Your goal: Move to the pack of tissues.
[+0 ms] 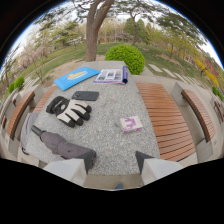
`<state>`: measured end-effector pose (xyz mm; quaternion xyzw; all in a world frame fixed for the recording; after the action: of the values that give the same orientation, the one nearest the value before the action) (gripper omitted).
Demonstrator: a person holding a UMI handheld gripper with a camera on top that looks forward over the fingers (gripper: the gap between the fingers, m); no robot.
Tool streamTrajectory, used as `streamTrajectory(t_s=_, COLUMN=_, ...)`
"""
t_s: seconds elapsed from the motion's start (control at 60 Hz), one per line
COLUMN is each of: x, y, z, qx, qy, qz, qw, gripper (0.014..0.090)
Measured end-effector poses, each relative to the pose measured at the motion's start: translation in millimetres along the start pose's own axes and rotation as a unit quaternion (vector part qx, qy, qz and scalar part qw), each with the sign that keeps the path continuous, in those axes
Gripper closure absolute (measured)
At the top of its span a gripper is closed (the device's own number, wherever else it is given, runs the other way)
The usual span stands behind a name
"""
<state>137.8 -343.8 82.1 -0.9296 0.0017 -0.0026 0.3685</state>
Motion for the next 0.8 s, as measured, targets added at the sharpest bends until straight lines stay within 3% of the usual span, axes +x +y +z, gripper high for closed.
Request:
streamTrajectory(t_s=0.5, x=63, y=-55, z=123, qx=0.004, qy=-0.024, qz=-0.010, qw=1.000, gripper=0.0199)
streamTrajectory(t_s=0.8, x=64, y=-65, z=144, qx=-0.001, qy=-0.034, qz=-0.006, qw=0.999, gripper=0.0199)
